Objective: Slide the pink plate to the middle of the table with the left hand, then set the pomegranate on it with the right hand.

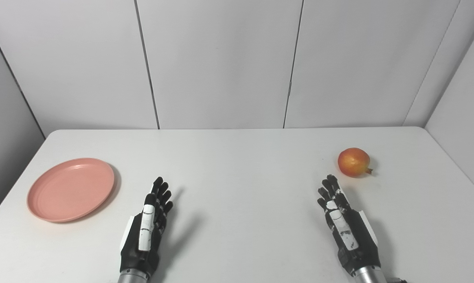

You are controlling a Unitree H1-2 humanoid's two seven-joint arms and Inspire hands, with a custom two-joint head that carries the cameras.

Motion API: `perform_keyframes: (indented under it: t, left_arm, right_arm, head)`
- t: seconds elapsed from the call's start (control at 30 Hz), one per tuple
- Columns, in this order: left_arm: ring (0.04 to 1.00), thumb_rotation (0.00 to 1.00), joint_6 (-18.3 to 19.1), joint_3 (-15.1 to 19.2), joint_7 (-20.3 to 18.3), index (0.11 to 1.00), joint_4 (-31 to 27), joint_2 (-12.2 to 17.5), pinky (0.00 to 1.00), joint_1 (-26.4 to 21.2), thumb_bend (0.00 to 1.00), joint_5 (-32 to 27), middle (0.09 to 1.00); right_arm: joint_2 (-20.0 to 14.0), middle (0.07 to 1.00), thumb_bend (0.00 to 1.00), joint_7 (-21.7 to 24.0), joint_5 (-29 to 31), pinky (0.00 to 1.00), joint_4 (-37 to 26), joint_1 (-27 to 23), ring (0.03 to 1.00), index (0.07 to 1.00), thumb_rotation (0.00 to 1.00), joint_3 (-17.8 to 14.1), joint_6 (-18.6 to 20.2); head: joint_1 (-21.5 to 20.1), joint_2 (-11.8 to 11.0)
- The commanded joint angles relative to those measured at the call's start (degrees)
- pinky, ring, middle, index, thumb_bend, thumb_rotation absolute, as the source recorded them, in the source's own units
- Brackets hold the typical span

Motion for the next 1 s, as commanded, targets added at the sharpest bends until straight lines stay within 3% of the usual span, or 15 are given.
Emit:
perform_keyframes:
  t: [0.0, 0.4, 0.97]
  left_arm:
    - [1.0, 0.98, -1.51, 0.16, -0.19, 1.0, -1.23, -0.7, 1.0, 0.58, 0.68, -0.2, 1.0]
    - [1.0, 0.98, -1.17, 0.08, 0.38, 1.0, -1.69, -1.11, 1.0, 0.62, 0.66, 0.31, 1.0]
    - [1.0, 0.95, -1.99, -2.96, 3.01, 1.0, -1.22, -3.88, 1.0, 0.9, 0.7, 3.2, 1.0]
  right_arm:
    - [-0.33, 1.0, 0.82, 0.33, 0.01, 1.0, 0.46, -0.26, 1.0, 1.0, 0.75, -0.09, -0.71]
    - [-0.51, 0.994, 0.82, 0.41, 0.47, 1.0, 0.78, -0.2, 1.0, 1.0, 0.74, -0.4, -0.75]
    - [-3.54, 1.0, 0.83, 2.76, 3.22, 1.0, 3.54, -0.22, 1.0, 1.0, 0.74, -2.47, -3.26]
  head:
    - [0.01, -0.15]
    - [0.82, -0.3]
    - [9.15, -1.69]
